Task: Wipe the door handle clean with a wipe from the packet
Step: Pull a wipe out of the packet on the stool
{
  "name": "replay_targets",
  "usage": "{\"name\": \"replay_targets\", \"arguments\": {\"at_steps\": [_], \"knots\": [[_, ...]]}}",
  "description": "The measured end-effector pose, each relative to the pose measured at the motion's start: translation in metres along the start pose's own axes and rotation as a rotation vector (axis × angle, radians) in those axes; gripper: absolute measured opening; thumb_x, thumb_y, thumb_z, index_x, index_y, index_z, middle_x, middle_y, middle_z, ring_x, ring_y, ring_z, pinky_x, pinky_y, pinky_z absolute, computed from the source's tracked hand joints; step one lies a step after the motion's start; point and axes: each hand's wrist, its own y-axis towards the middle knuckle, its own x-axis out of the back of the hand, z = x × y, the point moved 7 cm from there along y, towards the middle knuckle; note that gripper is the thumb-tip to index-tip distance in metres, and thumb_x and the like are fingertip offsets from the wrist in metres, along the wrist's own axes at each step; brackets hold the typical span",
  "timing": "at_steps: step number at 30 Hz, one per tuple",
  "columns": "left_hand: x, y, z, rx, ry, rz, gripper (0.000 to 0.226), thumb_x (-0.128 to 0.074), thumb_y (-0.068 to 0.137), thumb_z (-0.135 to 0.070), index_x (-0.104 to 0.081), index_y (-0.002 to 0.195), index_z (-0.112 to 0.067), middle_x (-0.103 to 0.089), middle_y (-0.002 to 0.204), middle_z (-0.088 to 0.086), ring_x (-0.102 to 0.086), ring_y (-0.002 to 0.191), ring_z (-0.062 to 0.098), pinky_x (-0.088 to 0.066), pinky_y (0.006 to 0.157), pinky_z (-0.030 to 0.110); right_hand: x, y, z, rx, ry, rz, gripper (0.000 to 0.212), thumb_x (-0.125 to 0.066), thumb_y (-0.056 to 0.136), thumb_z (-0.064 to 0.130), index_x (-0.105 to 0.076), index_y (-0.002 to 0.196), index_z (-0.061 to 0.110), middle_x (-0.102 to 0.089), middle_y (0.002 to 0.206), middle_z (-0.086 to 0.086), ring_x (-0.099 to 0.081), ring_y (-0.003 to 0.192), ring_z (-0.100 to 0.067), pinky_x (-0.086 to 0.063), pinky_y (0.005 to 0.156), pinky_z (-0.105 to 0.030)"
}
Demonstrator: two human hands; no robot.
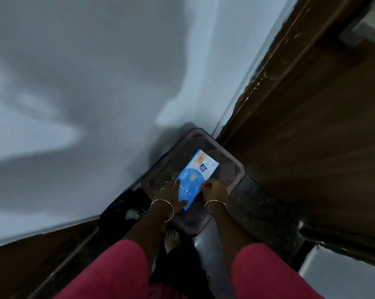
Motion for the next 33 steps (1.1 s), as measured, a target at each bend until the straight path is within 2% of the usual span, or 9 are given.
{"name": "replay_targets", "arguments": {"at_steps": [3, 7, 9, 15, 20, 24, 28, 31, 33], "knots": [[-0.017, 0.011, 0.001, -0.013, 0.068, 0.002, 0.102, -0.059, 0.089, -0.054, 0.006, 0.159, -0.017, 0.003, 0.168, 0.009, -0.01, 0.153, 0.033, -0.025, 0.118, 0.05, -0.016, 0.021, 0.003, 0.022, 0.037, -0.026, 0.007, -0.07, 0.086, 0.008, -0.075, 0.089, 0.005, -0.076, 0.098, -0.015, -0.069, 0.093, -0.03, -0.041, 0.074, -0.022], [-0.041, 0.019, 0.002, 0.007, 0.054, 0.0, 0.107, -0.06, 0.088, -0.054, 0.013, 0.158, -0.018, 0.014, 0.167, 0.007, 0.003, 0.154, 0.032, -0.022, 0.119, 0.052, -0.038, 0.042, 0.005, 0.039, -0.023, -0.006, 0.015, -0.069, 0.089, 0.012, -0.076, 0.101, 0.008, -0.073, 0.111, -0.012, -0.067, 0.104, -0.029, -0.049, 0.088, -0.031], [-0.047, 0.022, 0.002, 0.008, 0.04, -0.016, 0.109, -0.061, 0.088, -0.053, 0.015, 0.157, -0.018, 0.019, 0.166, 0.007, 0.008, 0.154, 0.032, -0.02, 0.12, 0.053, -0.047, 0.048, 0.003, 0.04, -0.081, 0.012, 0.018, -0.068, 0.09, 0.016, -0.075, 0.106, 0.011, -0.071, 0.114, -0.011, -0.065, 0.108, -0.028, -0.048, 0.089, -0.031], [-0.055, 0.027, 0.004, -0.011, 0.05, -0.047, 0.106, -0.059, 0.087, -0.055, 0.016, 0.157, -0.027, 0.021, 0.165, 0.007, 0.011, 0.153, 0.034, -0.017, 0.119, 0.057, -0.06, 0.056, -0.001, 0.05, -0.046, -0.023, 0.011, -0.07, 0.089, 0.014, -0.073, 0.096, 0.007, -0.071, 0.107, -0.013, -0.065, 0.103, -0.028, -0.049, 0.087, -0.034], [-0.056, 0.031, 0.006, -0.011, 0.048, -0.03, 0.108, -0.059, 0.088, -0.056, 0.02, 0.156, -0.027, 0.024, 0.165, 0.007, 0.012, 0.153, 0.033, -0.012, 0.119, 0.058, -0.065, 0.056, 0.0, 0.111, -0.087, 0.011, 0.006, -0.061, 0.09, 0.006, -0.067, 0.092, 0.007, -0.068, 0.107, -0.013, -0.061, 0.103, -0.03, -0.052, 0.087, -0.039], [-0.057, 0.032, 0.006, -0.009, 0.046, -0.027, 0.11, -0.06, 0.087, -0.055, 0.021, 0.155, -0.027, 0.024, 0.165, 0.007, 0.012, 0.153, 0.033, -0.011, 0.12, 0.059, -0.068, 0.054, -0.001, 0.168, -0.18, 0.01, 0.009, -0.061, 0.09, 0.007, -0.064, 0.098, 0.009, -0.064, 0.111, -0.012, -0.059, 0.107, -0.029, -0.05, 0.09, -0.038], [-0.06, 0.031, 0.008, -0.012, 0.075, -0.045, 0.11, -0.061, 0.087, -0.054, 0.022, 0.155, -0.026, 0.027, 0.164, 0.006, 0.013, 0.153, 0.033, -0.011, 0.12, 0.058, -0.073, 0.053, 0.0, 0.206, -0.258, 0.026, 0.027, -0.064, 0.089, 0.007, -0.059, 0.116, 0.006, -0.061, 0.122, -0.012, -0.056, 0.115, -0.028, -0.05, 0.098, -0.037], [-0.063, 0.031, 0.008, -0.012, 0.07, -0.039, 0.111, -0.062, 0.086, -0.051, 0.022, 0.155, -0.028, 0.029, 0.163, 0.006, 0.016, 0.152, 0.032, -0.007, 0.12, 0.059, -0.069, 0.05, -0.001, 0.194, -0.116, -0.04, 0.022, -0.063, 0.087, -0.002, -0.058, 0.107, 0.004, -0.063, 0.114, -0.015, -0.06, 0.108, -0.032, -0.053, 0.092, -0.043], [-0.064, 0.032, 0.008, -0.005, 0.084, -0.028, 0.111, -0.063, 0.087, -0.051, 0.022, 0.155, -0.028, 0.03, 0.162, 0.005, 0.017, 0.152, 0.032, -0.007, 0.121, 0.059, -0.063, 0.045, -0.004, 0.194, -0.022, -0.105, 0.015, -0.06, 0.088, -0.003, -0.057, 0.101, 0.003, -0.063, 0.107, -0.016, -0.063, 0.101, -0.031, -0.054, 0.083, -0.039]]}}
